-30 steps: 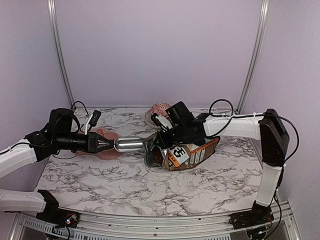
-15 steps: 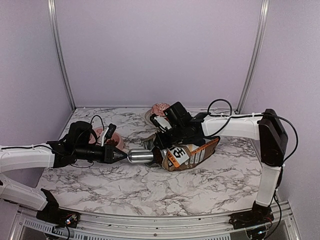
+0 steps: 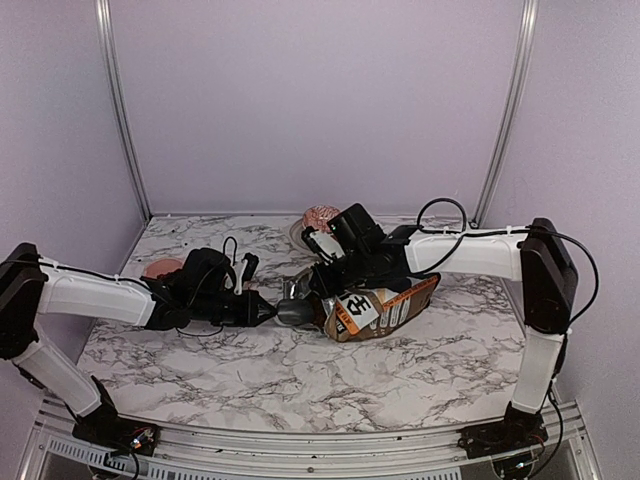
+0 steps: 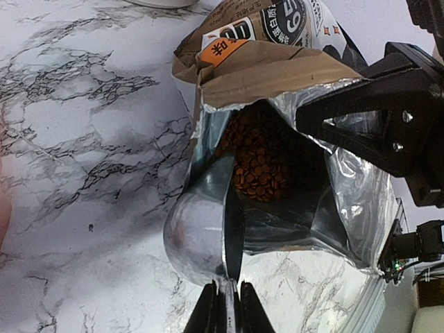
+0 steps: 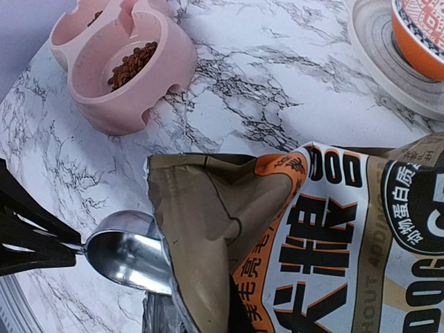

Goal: Serve the pet food
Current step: Insert the spatula into the pet food bag.

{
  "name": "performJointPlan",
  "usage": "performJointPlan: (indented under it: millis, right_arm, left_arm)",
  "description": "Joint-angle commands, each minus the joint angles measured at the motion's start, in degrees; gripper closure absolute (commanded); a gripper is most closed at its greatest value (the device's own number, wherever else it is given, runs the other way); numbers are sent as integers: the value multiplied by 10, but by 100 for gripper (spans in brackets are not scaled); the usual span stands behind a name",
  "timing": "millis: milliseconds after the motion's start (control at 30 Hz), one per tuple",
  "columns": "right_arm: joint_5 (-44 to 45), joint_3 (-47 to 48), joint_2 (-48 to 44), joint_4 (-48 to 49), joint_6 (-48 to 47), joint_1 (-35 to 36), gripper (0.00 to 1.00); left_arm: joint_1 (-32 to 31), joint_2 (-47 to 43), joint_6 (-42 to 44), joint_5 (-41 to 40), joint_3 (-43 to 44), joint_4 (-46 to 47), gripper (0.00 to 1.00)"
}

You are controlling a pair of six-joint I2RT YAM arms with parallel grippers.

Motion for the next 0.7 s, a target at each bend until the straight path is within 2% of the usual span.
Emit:
performJointPlan:
  millis: [0, 267, 667]
  right_arm:
    - [26, -6, -22, -2, -7, -5, 100]
    - [19, -5, -16, 1, -9, -5, 100]
    - [20, -2, -14, -2, -7, -6, 100]
  left_arm:
    - [-14, 32, -20, -80, 40, 16, 100]
    - [-43, 56, -44, -213, 73, -50, 100]
    - [-58, 117, -52, -192, 106, -42, 100]
